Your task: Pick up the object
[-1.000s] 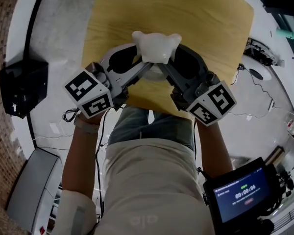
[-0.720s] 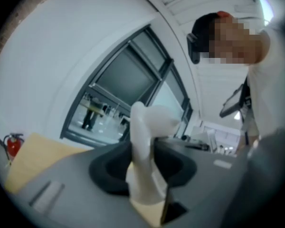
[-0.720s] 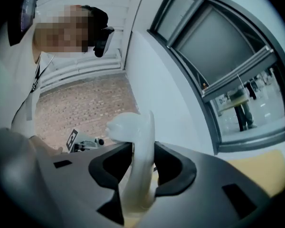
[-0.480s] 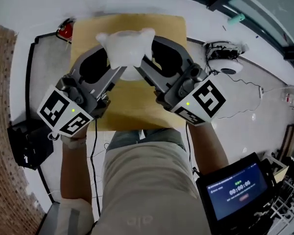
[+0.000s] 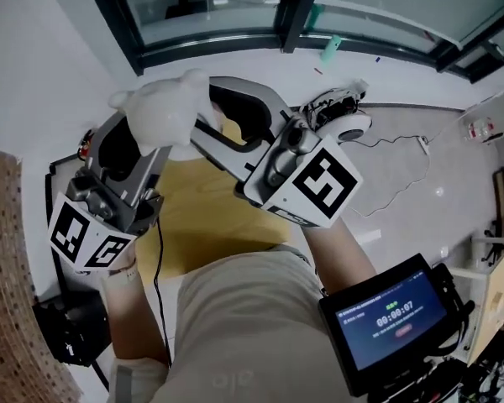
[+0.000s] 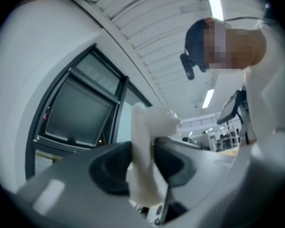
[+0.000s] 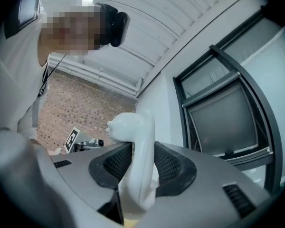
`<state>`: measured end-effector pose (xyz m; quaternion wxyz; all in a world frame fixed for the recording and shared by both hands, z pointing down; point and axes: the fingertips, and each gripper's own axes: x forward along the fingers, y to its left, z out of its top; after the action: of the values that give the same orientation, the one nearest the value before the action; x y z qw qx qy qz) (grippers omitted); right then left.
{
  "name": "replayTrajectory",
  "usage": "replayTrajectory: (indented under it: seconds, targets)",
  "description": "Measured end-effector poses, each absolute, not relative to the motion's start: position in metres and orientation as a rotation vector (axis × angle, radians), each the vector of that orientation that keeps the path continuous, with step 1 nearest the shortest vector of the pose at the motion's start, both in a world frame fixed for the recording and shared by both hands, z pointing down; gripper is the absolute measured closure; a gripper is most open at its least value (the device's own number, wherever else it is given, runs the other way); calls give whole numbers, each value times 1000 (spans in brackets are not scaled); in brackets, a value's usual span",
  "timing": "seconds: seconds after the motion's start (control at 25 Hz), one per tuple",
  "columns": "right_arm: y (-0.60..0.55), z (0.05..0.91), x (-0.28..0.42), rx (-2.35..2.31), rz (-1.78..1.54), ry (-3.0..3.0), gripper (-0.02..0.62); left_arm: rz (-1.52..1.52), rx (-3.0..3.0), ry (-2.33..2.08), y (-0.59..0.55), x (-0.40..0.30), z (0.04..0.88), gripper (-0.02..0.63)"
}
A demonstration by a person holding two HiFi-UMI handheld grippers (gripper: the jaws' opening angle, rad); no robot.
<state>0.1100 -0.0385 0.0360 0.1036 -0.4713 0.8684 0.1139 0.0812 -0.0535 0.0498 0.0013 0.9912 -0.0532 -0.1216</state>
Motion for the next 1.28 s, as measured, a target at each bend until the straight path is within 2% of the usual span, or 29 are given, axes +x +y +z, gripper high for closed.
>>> replayTrajectory:
  seconds: [0.4,1.28]
  targets:
    - [-3,27,140,-1484,337,2474,445,-369,3122,-30,-21,112,40,476]
    - [-5,34,138,-1484,304,2496,446,-322,3091,-48,-23,111,46,476]
